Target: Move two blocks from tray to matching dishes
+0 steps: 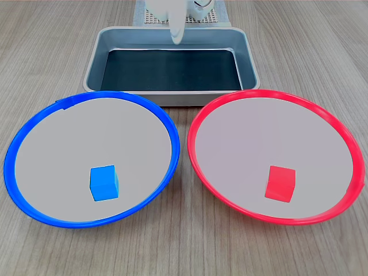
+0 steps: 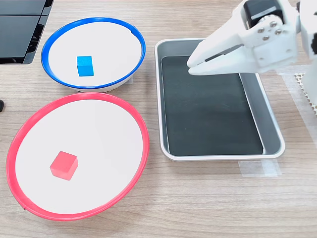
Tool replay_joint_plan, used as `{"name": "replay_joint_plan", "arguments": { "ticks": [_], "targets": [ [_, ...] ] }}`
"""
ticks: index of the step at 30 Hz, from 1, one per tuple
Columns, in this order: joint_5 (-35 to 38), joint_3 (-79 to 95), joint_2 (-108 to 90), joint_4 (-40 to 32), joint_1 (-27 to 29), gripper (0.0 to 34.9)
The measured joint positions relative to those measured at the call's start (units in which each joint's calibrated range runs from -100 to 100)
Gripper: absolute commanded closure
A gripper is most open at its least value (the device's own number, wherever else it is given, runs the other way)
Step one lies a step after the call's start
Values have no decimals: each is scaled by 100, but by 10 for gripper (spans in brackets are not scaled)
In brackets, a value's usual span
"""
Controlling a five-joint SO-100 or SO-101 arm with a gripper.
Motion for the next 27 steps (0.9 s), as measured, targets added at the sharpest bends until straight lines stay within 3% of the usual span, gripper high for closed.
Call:
{"name": "replay_joint_plan", "arguments": {
  "ticks": [4,7,27],
  "targets": [
    [5,0,-426,922,44,348],
    [10,0,-537,1166,44,347],
    [10,0,-503,1207,44,346]
  ]
}}
